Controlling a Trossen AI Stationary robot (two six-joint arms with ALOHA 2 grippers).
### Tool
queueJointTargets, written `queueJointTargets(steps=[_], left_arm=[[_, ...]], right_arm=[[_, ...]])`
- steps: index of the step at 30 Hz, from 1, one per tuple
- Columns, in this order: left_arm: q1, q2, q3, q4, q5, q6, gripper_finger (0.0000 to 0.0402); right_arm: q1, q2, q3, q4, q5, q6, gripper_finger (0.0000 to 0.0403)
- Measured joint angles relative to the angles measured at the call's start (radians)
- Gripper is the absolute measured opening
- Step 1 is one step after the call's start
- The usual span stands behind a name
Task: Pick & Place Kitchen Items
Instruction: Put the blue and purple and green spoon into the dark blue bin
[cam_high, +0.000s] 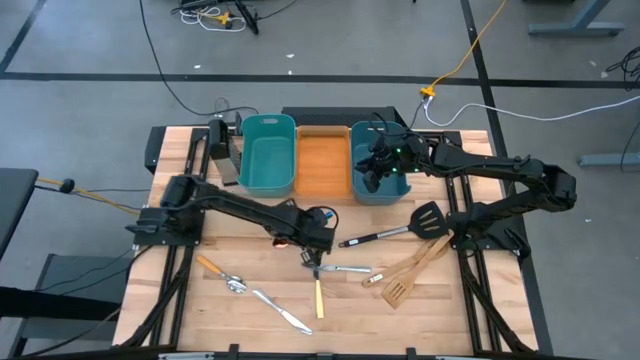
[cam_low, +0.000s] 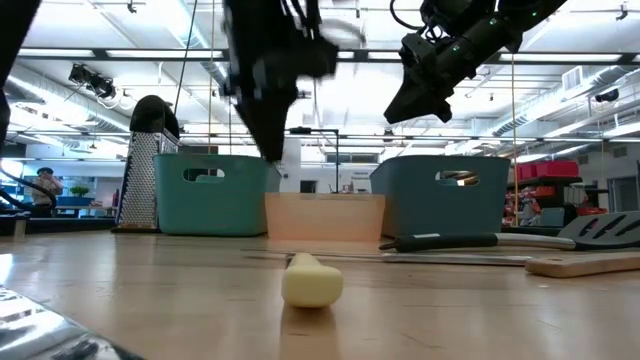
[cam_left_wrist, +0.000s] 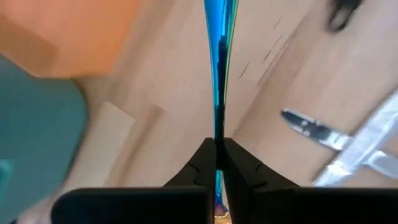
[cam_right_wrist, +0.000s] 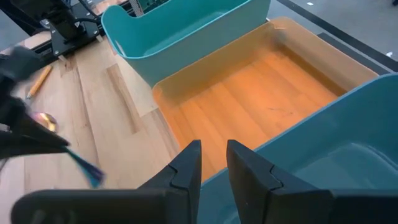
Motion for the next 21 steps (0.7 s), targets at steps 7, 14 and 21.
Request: queueJointTargets(steps=[7,14,21], left_arm=[[-0.047,-0.176,0.001,-0.012,-0.167,0.004,0.0013],[-0.064,-0.332,0.002,-0.006,-0.364,0.044,0.0013],[-0.063,-0.415,0.002,0.103,-0.528,0.224,0.0013]], right_arm=[[0.000,0.000,0.000,-0.001,0.000,0.000,0.0087],[0.000,0.000,0.000,0.011,0.000,-0.003,0.0087],[0.033,0.000,0.000,0.112,-0.064,-0.049,0.0087]])
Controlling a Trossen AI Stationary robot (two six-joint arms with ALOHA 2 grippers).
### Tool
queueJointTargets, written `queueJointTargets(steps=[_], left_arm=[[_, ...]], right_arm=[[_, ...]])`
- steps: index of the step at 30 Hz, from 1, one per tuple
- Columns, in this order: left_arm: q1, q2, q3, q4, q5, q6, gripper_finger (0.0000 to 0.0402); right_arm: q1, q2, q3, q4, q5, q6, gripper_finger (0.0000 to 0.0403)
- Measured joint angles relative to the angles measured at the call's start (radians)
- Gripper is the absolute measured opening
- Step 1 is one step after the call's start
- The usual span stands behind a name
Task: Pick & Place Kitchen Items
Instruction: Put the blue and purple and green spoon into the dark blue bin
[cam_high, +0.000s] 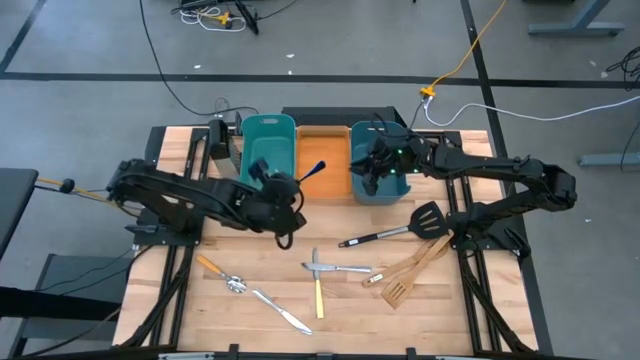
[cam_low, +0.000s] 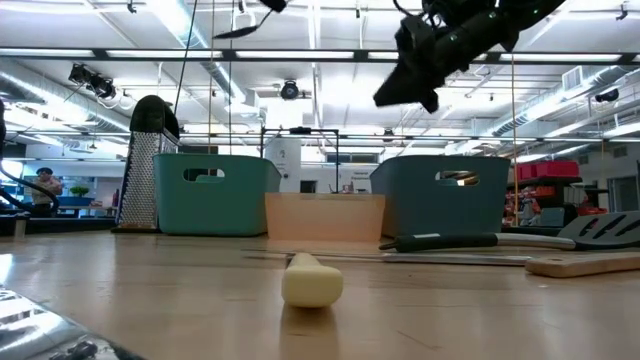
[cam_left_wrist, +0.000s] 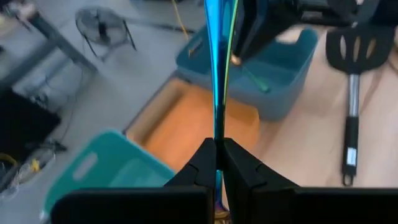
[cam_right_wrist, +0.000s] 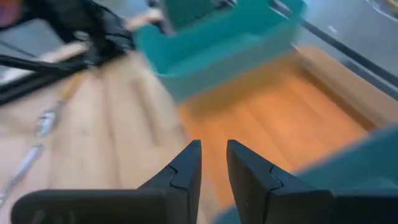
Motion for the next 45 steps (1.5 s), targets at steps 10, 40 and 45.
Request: queueJointTargets(steps=[10,40,45], left_arm=[[0.065,-0.030,0.000,0.146,0.020,0.205,0.0013],[0.111,-0.029,0.000,0.398,0.179,0.397,0.0013],[0.111,-0.029,0.000,0.398,0.197,0.397,0.0013]], right_arm=[[0.093,0.000,0.000,0.373,-0.161,-0.085,0.0087],[0.203,0.000,0.000,0.702,-0.121,-0.181,0.0101],[0.203,0.000,0.000,0.705,-0.119,-0.182,0.0138]])
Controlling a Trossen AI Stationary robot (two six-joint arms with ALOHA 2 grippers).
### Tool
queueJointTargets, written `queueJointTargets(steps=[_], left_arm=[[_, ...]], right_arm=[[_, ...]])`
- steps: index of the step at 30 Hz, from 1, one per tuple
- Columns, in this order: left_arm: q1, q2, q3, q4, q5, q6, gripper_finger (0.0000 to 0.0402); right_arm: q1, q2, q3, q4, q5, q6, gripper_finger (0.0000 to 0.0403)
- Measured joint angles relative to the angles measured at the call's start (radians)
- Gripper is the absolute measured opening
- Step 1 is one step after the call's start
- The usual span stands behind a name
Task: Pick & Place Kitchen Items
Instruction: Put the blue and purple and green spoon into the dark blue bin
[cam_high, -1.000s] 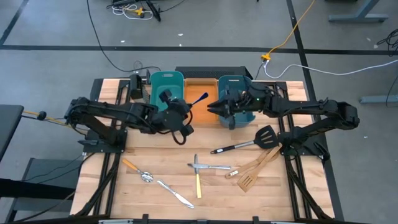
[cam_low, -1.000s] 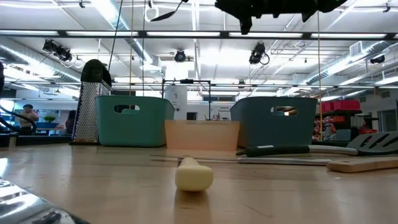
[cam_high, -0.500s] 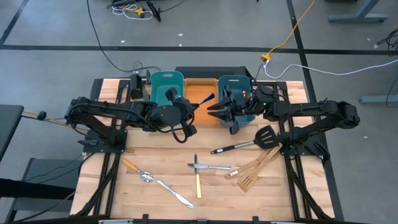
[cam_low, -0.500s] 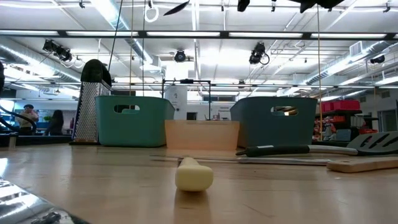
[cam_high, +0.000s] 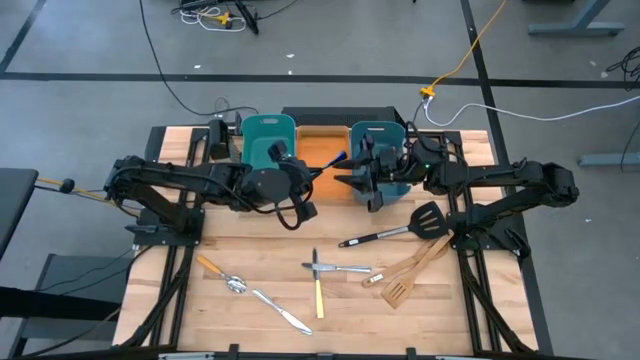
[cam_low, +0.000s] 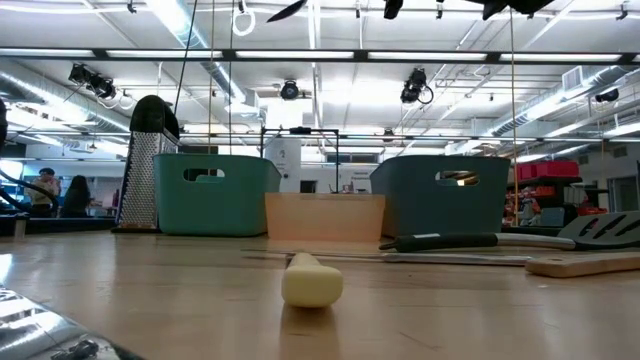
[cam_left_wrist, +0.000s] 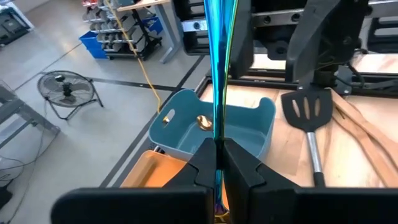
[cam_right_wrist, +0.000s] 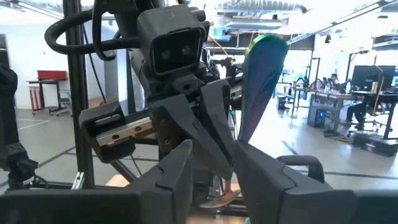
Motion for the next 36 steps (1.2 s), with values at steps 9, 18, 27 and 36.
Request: queueJointTargets(steps=[9,18,27,36], left_arm=[[0.000,0.000,0.000,0.031,0.035,0.007,0.0013],[0.012,0.021,0.001,0.137,0.131,0.052,0.0013],[0.023,0.042,0.000,0.193,0.173,0.086,0.0013],[0.026,0.042,0.000,0.187,0.181,0.088,0.0019]], right_arm=[[0.000,0.000,0.000,0.065,0.008,0.000,0.0194],[0.037,0.000,0.000,0.138,0.042,-0.010,0.0198],[0.057,0.000,0.000,0.122,0.087,-0.027,0.0077],[0.057,0.000,0.000,0.095,0.101,-0.048,0.0030]])
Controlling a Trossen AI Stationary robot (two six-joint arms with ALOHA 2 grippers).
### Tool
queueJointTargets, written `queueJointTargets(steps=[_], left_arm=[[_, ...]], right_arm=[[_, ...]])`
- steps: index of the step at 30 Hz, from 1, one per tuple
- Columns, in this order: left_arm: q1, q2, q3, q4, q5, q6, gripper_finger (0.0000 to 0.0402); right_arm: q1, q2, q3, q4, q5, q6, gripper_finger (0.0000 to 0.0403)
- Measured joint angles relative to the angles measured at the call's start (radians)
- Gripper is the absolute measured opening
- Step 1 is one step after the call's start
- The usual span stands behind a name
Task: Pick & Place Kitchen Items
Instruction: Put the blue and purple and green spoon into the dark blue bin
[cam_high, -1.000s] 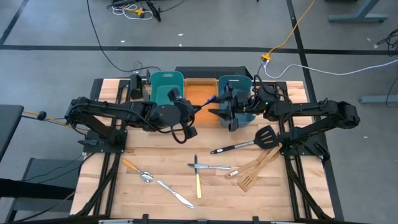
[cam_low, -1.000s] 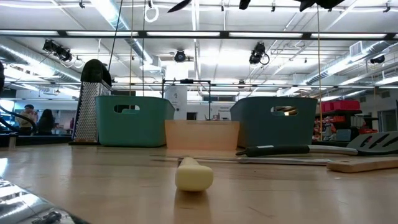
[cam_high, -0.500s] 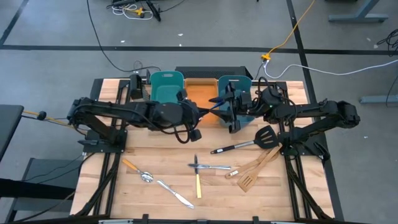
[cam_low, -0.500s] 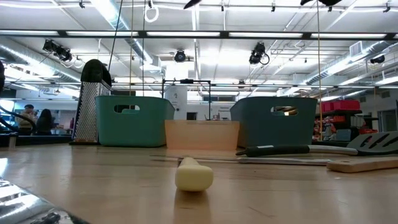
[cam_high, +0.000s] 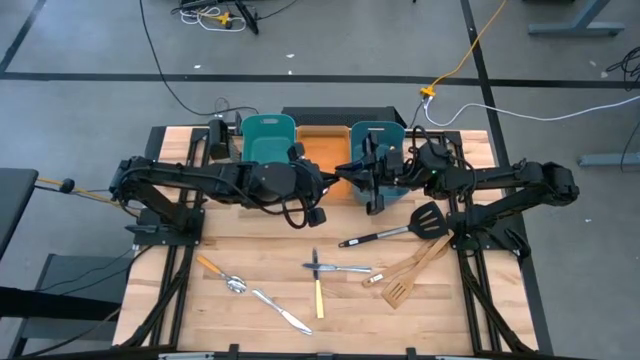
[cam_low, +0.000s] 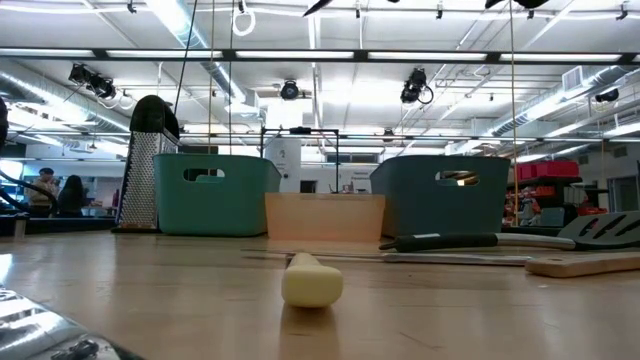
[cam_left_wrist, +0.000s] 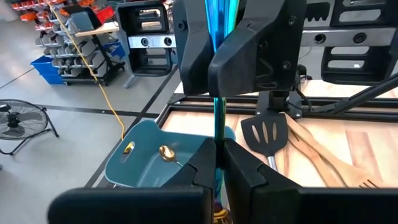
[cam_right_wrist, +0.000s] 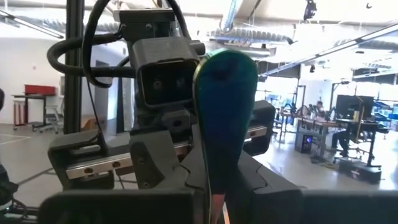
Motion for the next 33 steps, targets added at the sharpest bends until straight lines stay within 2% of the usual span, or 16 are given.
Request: queueJointTargets(steps=[7,9,15,22,33], left_arm=[[0.000,0.000,0.000,-0.020,-0.001,0.026,0.0042],[0.000,0.000,0.000,-0.034,-0.017,0.038,0.0052],[0.000,-0.002,0.000,-0.093,-0.059,0.053,0.0065],[-0.001,-0.023,0.001,-0.278,-0.178,0.013,0.0060],[-0.001,-0.030,0.001,-0.566,-0.173,-0.122,0.0060]], right_arm=[[0.000,0.000,0.000,-0.024,0.012,-0.002,0.0021],[0.000,0.001,0.000,-0.037,0.018,-0.001,0.0003],[-0.001,0.001,0.000,-0.051,0.045,-0.002,0.0002],[-0.013,-0.015,0.000,-0.137,0.127,-0.004,0.0001],[-0.091,-0.110,-0.001,-0.377,0.261,0.016,0.0001]])
